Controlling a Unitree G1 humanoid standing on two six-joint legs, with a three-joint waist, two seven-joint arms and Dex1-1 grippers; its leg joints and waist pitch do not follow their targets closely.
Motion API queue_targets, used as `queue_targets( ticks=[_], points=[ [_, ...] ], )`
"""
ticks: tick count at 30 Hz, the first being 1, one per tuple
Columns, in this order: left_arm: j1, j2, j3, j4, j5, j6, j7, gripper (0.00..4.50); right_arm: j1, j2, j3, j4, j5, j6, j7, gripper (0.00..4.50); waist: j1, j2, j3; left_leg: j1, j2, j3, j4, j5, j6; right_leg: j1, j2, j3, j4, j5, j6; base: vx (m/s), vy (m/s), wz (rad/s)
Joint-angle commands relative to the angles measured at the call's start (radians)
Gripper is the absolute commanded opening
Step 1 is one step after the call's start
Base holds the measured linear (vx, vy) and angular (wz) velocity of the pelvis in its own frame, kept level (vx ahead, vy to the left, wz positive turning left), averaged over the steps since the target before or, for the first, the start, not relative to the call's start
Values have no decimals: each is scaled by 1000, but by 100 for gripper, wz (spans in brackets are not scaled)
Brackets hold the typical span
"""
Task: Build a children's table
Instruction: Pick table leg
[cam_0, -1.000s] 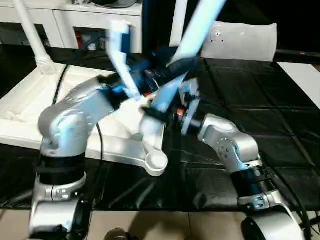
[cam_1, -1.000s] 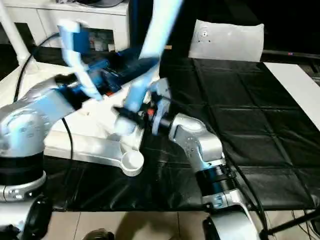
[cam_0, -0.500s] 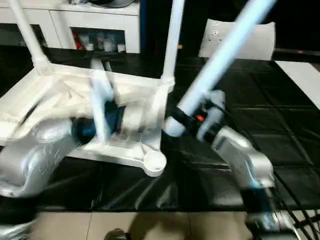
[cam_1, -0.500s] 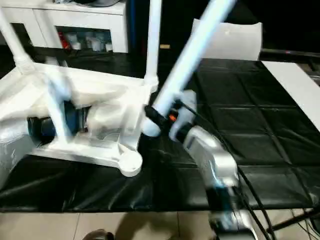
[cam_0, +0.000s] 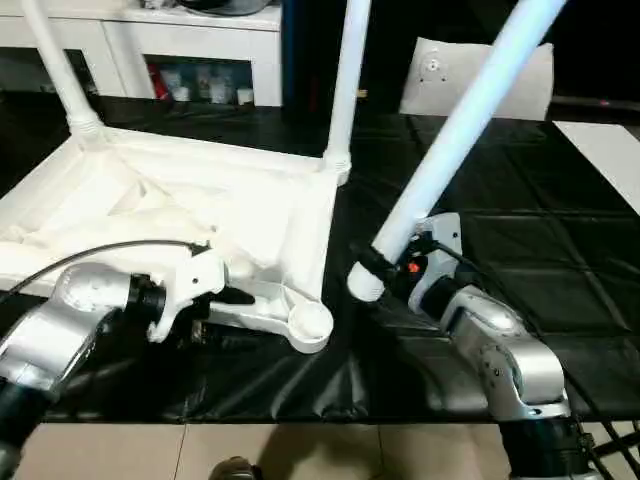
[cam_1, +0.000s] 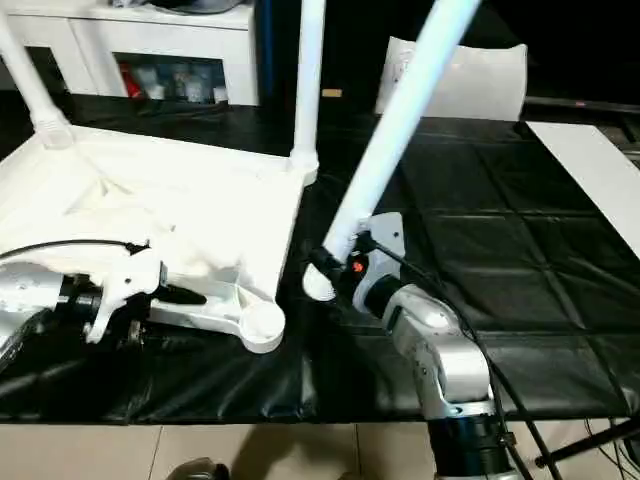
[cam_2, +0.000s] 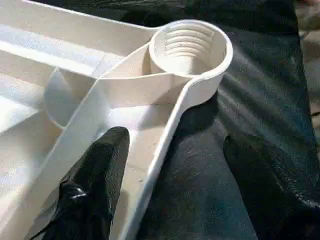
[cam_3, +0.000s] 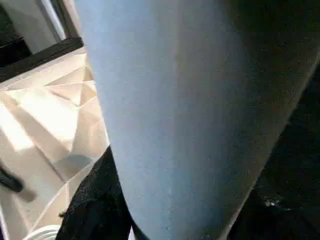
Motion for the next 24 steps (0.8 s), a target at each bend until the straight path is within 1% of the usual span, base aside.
queue_targets(
  ticks=[1, 2, 3, 4, 5, 8, 9, 11, 13, 14, 16, 17, 19, 20, 21, 22, 24],
  points=[
    [-53, -14, -27, 73, 42, -69, -43, 308, 14, -8, 8, -45, 0, 20, 8, 191, -2, 31, -66, 31, 27, -8, -81, -251, -94, 27, -73, 37, -79, -82, -162, 0, 0, 0],
    [-65, -15, -35, 94, 50, -84, -57, 304, 17, -9, 12, -51, -1, 25, 8, 191, 1, 34, -67, 34, 27, -7, -80, -256, -96, 25, -72, 37, -79, -86, -160, 0, 0, 0],
    [-79, -21, -41, 119, 59, -100, -68, 295, 19, -10, 14, -56, 1, 31, 6, 191, -1, 33, -68, 31, 27, -10, -81, -249, -98, 30, -74, 36, -75, -75, -161, 0, 0, 0],
    [-96, -26, -51, 147, 69, -117, -82, 282, 21, -12, 15, -61, 6, 41, 5, 191, -1, 34, -69, 32, 28, -9, -81, -250, -100, 29, -74, 36, -74, -68, -162, 0, 0, 0],
    [-104, -28, -56, 161, 75, -125, -90, 271, 23, -13, 16, -63, 8, 47, 4, 191, -2, 32, -70, 32, 28, -9, -80, -247, -101, 30, -76, 36, -73, -59, -167, 0, 0, 0],
    [-115, -38, -57, 185, 80, -136, -93, 260, 25, -18, 13, -67, 14, 55, 6, 191, -2, 32, -70, 31, 29, -8, -78, -240, -98, 31, -77, 36, -71, -45, -179, 0, 0, 0],
    [-121, -42, -58, 199, 83, -144, -96, 250, 25, -20, 14, -68, 16, 56, 8, 191, -2, 31, -70, 31, 30, -8, -78, -241, -97, 31, -77, 36, -70, -42, -183, 0, 0, 0],
    [-143, -58, -58, 254, 96, -179, -110, 227, 27, -29, 20, -73, 17, 59, 17, 191, -2, 32, -69, 31, 28, -6, -76, -244, -93, 32, -78, 37, -75, -52, -184, 0, 0, 0],
    [-147, -62, -57, 266, 99, -187, -113, 222, 28, -30, 21, -75, 17, 59, 19, 191, -2, 33, -70, 32, 30, -8, -77, -239, -95, 32, -78, 36, -72, -46, -185, 0, 0, 0],
    [-153, -68, -56, 284, 102, -198, -116, 216, 28, -31, 22, -77, 18, 61, 22, 191, -2, 32, -70, 32, 30, -8, -77, -241, -94, 32, -77, 36, -71, -40, -187, 0, 0, 0],
    [-174, -84, -56, 344, 122, -237, -125, 191, 27, -35, 28, -84, 19, 64, 31, 191, -1, 30, -70, 33, 29, -6, -76, -237, -90, 32, -77, 36, -73, -38, -188, 0, 0, 0],
    [-181, -87, -59, 361, 131, -248, -123, 184, 27, -37, 30, -85, 21, 63, 36, 191, 0, 30, -71, 32, 31, -8, -76, -230, -89, 34, -80, 36, -70, -26, -191, 0, 0, 0],
    [-189, -91, -62, 380, 140, -260, -117, 174, 27, -39, 33, -86, 21, 61, 38, 191, 0, 29, -71, 32, 32, -8, -76, -235, -89, 34, -80, 36, -70, -32, -192, 0, 0, 0],
    [-193, -94, -61, 393, 145, -267, -119, 161, 27, -39, 34, -86, 20, 60, 38, 191, 0, 29, -71, 32, 32, -8, -76, -230, -88, 35, -81, 36, -70, -27, -193, 0, 0, 0],
    [-200, -95, -66, 411, 157, -281, -119, 161, 26, -39, 36, -87, 20, 60, 39, 191, 0, 31, -71, 32, 32, -8, -76, -228, -88, 34, -81, 36, -70, -22, -195, 0, 0, 0],
    [-204, -95, -68, 420, 165, -289, -120, 141, 26, -39, 36, -87, 20, 61, 39, 191, 0, 31, -71, 31, 32, -8, -76, -230, -89, 35, -82, 36, -69, -21, -195, 0, 0, 0],
    [-205, -96, -67, 425, 166, -292, -120, 136, 26, -39, 37, -87, 19, 61, 39, 191, 1, 31, -71, 32, 33, -8, -76, -235, -90, 34, -83, 36, -70, -23, -198, 0, 0, 0]
  ],
)
